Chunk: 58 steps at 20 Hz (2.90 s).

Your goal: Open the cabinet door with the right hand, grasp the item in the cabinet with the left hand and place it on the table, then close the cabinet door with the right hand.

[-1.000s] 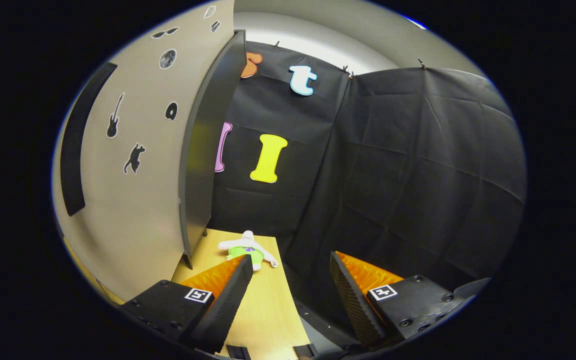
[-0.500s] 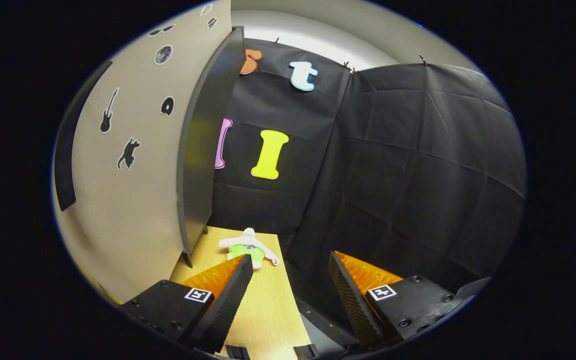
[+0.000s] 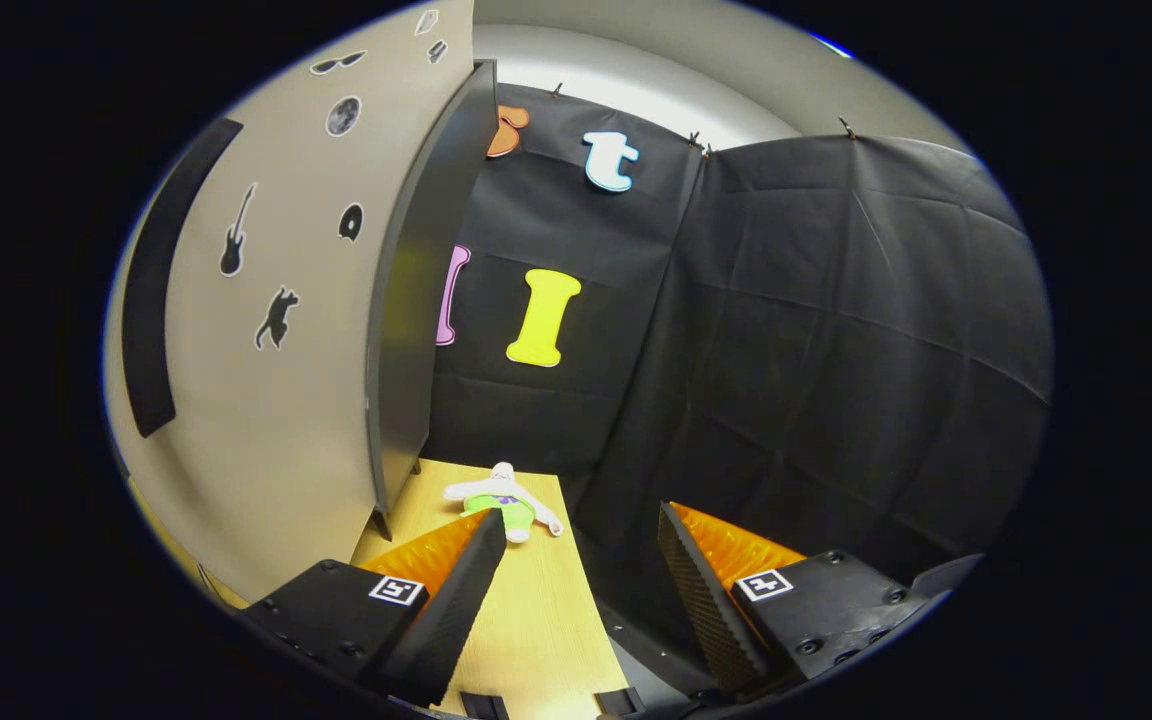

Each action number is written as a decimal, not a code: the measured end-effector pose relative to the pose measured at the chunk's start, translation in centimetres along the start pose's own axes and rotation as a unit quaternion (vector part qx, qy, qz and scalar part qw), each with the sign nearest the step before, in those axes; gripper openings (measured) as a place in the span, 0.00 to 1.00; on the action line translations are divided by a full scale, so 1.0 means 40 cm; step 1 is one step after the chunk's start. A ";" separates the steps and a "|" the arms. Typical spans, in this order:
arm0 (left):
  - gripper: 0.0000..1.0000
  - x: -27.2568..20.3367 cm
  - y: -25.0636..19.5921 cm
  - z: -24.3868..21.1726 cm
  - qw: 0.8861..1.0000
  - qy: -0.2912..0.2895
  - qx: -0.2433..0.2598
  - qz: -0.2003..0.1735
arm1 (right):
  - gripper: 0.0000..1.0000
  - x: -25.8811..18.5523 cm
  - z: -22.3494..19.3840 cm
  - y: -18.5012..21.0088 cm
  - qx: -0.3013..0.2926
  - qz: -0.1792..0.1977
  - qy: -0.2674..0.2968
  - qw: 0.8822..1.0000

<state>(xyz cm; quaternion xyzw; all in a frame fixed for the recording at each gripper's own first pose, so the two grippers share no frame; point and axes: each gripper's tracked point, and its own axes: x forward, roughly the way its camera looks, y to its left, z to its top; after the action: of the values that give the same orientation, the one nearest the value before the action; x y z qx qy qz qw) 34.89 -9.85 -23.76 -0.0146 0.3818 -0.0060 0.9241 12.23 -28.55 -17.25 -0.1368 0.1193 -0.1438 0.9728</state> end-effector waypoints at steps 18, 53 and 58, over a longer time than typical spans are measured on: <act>0.17 -0.485 -0.009 -0.388 0.995 -0.022 -0.027 -0.092 | 0.94 -0.397 0.015 0.177 0.011 -0.043 -0.005 0.999; 0.46 -0.192 -0.056 -1.216 0.982 0.111 -0.151 -0.004 | 0.97 -0.246 -0.176 0.209 0.019 0.036 0.041 0.998; 0.85 -0.230 -0.041 -1.171 0.988 0.094 -0.122 0.022 | 0.97 -0.257 -0.121 0.203 0.027 0.064 0.024 0.997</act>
<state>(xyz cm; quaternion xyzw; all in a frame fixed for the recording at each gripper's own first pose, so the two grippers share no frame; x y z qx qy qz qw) -4.71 -12.35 -50.39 -0.1186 0.4648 0.0592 0.8754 3.36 -18.98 -22.22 -0.0994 0.1471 -0.0879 0.9802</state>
